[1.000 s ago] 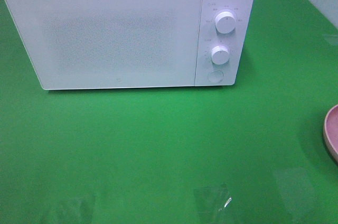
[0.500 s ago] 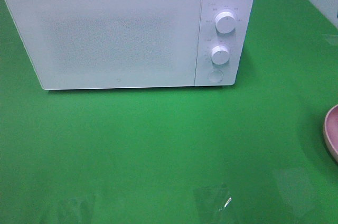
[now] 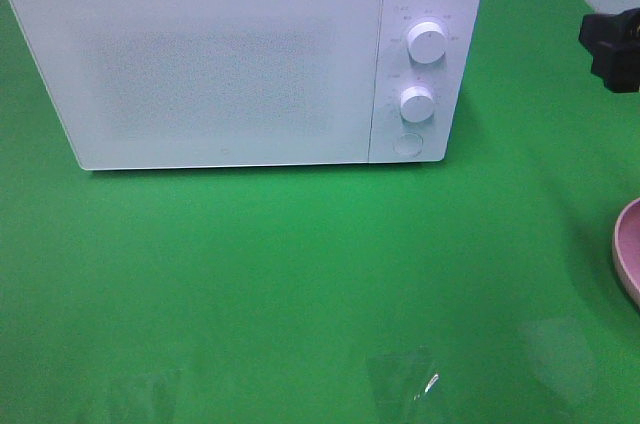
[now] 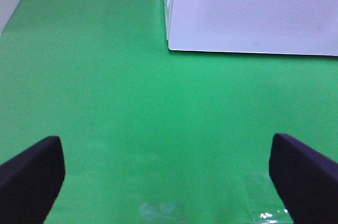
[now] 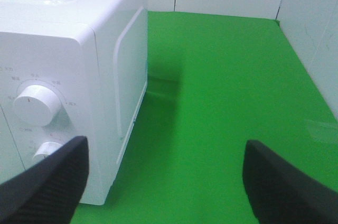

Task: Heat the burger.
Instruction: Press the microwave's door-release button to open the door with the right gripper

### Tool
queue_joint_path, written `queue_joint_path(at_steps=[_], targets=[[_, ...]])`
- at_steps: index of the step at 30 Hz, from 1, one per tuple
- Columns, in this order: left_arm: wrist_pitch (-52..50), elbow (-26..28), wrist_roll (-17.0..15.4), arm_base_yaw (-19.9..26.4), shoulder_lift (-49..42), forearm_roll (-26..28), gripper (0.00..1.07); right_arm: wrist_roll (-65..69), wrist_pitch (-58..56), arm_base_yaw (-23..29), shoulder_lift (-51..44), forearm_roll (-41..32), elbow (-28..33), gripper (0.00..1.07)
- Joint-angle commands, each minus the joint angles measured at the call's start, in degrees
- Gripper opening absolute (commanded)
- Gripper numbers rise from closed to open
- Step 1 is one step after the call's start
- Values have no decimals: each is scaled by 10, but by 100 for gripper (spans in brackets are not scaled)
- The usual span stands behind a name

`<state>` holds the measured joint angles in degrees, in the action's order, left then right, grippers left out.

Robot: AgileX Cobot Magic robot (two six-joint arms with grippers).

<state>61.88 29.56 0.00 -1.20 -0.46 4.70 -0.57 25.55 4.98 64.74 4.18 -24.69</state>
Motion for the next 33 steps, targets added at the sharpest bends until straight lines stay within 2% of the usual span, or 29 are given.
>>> queue_joint_path(at_steps=[1, 3, 4, 5, 6, 7, 8, 9, 10, 11, 13, 20, 22, 23, 24, 25, 28, 31, 33], targets=[[-9, -1, 0, -4, -11, 5, 100, -35, 54, -1, 11, -30, 17, 76], [-9, -1, 0, -4, -11, 5, 100, -46, 73, 3, 14, -42, 25, 76], [-9, -1, 0, -4, -11, 5, 100, -72, 107, 19, 21, -73, 40, 76], [-9, -1, 0, -4, -11, 5, 100, -72, 107, 19, 21, -73, 40, 76], [-9, -1, 0, -4, -11, 5, 100, -104, 137, 39, 27, -116, 50, 76], [-9, -1, 0, -4, -11, 5, 100, -104, 137, 39, 27, -116, 50, 76], [-9, -1, 0, -4, -11, 5, 100, -146, 171, 68, 36, -163, 62, 76], [-9, -1, 0, -4, -11, 5, 100, -146, 171, 68, 36, -163, 62, 76], [-9, -1, 0, -4, -11, 5, 100, -175, 192, 92, 46, -209, 68, 76], [-9, -1, 0, -4, -11, 5, 100, -175, 192, 92, 46, -209, 68, 76], [-9, -1, 0, -4, -11, 5, 100, -227, 231, 140, 72, -282, 71, 76], [-9, -1, 0, -4, -11, 5, 100, -250, 284, 202, 110, -351, 71, 76], [-9, -1, 0, -4, -11, 5, 100, -258, 329, 252, 146, -409, 71, 76], [-9, -1, 0, -4, -11, 5, 100, -258, 329, 252, 146, -409, 71, 76], [-9, -1, 0, -4, -11, 5, 100, -258, 353, 277, 163, -433, 71, 76], [-9, -1, 0, -4, -11, 5, 100, -258, 353, 277, 163, -433, 71, 76], [-9, -1, 0, -4, -11, 5, 100, -258, 383, 319, 201, -473, 66, 76], [-9, -1, 0, -4, -11, 5, 100, -258, 386, 330, 210, -481, 64, 76], [-9, -1, 0, -4, -11, 5, 100, -258, 387, 365, 241, -500, 51, 76]])
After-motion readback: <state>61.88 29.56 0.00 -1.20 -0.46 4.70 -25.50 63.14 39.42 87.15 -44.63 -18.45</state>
